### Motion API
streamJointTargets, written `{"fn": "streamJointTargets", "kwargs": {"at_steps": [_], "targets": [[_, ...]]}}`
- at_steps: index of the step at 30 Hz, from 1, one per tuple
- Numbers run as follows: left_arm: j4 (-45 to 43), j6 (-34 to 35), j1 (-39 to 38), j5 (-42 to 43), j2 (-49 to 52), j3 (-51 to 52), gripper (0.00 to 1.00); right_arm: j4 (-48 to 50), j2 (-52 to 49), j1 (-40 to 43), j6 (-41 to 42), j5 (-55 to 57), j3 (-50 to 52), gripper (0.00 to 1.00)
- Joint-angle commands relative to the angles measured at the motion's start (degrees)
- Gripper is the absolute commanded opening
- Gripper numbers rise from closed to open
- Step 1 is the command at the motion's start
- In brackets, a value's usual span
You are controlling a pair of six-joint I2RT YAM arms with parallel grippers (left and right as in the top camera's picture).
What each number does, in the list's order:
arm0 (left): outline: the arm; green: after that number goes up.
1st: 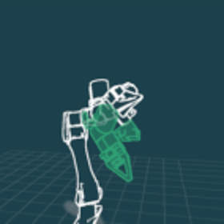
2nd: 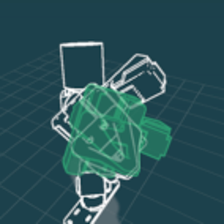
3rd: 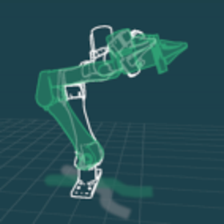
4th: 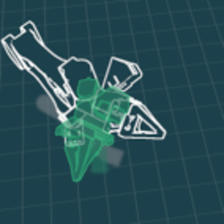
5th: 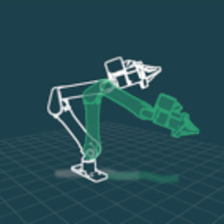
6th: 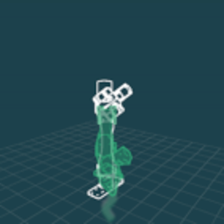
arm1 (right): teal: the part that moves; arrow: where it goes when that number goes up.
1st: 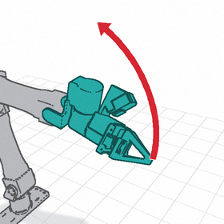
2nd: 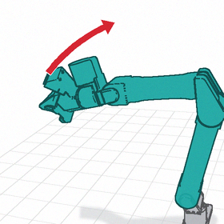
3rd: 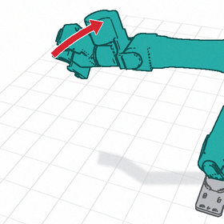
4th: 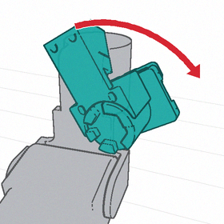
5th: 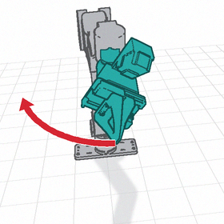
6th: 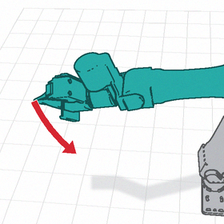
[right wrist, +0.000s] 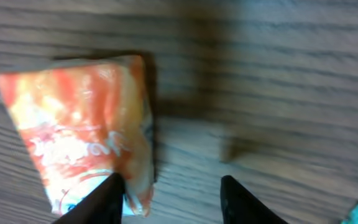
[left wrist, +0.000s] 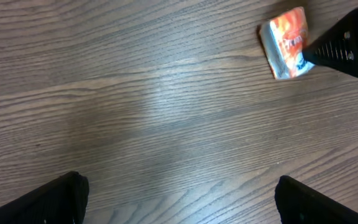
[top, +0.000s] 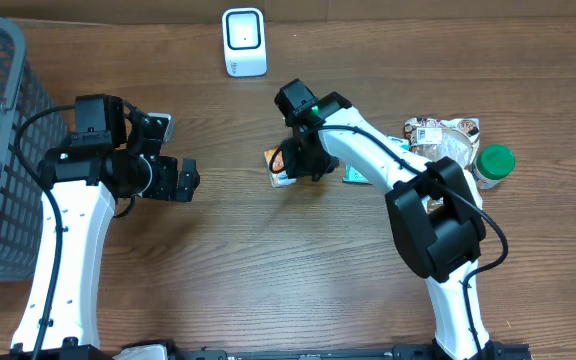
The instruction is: Scan the item barcode
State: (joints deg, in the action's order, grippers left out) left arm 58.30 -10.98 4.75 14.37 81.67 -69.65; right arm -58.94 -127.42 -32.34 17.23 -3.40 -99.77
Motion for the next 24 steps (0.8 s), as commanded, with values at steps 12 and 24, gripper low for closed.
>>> {"fn": "streamJointTargets", "kwargs": {"at_steps": [12,24], "targets": [[-0.1,-1.2,0.1,0.2,0.0,-0.3,1.00,0.8,2.5,-4.3,0.0,-14.7,-6.3,0.51],[-0.1,-1.2,0.1,0.3,0.0,-0.3,1.00,2.9,-0.3,-3.2,4.0,-5.8,1.2,0.49]]}}
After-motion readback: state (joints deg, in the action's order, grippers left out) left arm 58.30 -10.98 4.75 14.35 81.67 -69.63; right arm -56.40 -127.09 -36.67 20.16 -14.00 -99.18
